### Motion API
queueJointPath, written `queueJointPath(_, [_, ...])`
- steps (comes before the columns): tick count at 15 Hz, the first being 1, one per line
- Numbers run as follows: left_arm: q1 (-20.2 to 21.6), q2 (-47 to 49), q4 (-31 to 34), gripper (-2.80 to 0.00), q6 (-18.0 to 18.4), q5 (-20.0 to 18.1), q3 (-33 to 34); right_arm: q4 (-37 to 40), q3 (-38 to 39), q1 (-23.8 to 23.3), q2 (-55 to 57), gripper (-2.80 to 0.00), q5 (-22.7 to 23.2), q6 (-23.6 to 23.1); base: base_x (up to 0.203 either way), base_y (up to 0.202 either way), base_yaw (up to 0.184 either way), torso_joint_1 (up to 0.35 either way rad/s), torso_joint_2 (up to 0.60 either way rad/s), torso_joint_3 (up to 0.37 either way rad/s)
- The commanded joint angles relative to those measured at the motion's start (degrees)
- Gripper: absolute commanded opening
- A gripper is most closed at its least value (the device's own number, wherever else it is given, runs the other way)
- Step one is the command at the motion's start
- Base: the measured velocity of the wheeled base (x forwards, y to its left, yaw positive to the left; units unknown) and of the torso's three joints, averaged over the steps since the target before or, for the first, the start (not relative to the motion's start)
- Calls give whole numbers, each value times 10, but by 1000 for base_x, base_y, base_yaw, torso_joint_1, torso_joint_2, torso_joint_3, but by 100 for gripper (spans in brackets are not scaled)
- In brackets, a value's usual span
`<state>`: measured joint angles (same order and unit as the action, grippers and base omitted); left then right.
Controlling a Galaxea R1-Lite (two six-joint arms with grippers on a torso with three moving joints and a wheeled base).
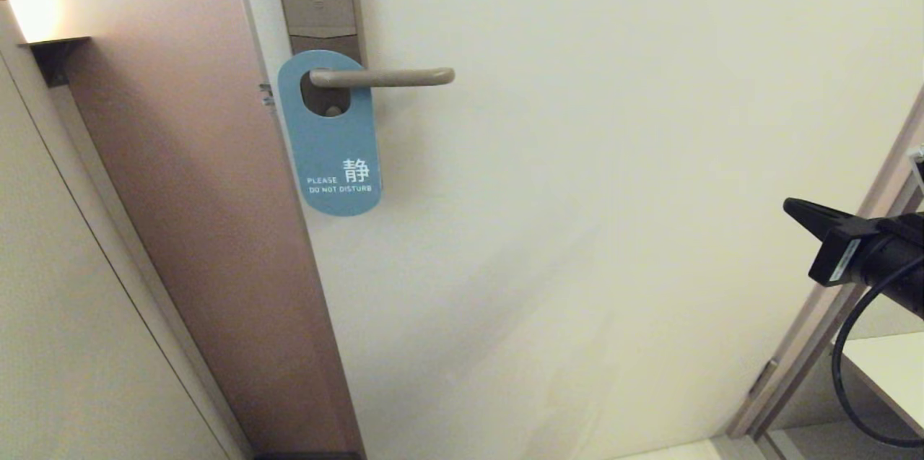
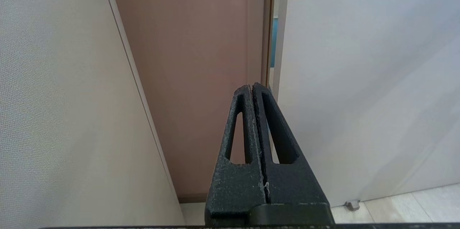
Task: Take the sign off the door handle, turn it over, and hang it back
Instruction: Take down the sign
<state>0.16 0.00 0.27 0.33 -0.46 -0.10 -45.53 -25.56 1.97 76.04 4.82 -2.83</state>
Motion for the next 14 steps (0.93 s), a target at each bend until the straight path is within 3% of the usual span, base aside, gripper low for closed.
queueJointPath(1, [0,1,0,-280,0,0,0,-3,7,-1,0,-280,-2,-1,0,0,0,0,0,0])
queueJointPath(14, [0,1,1,-280,0,0,0,-2,33,-32,-42,-280,-9,-2,0,0,0,0,0,0])
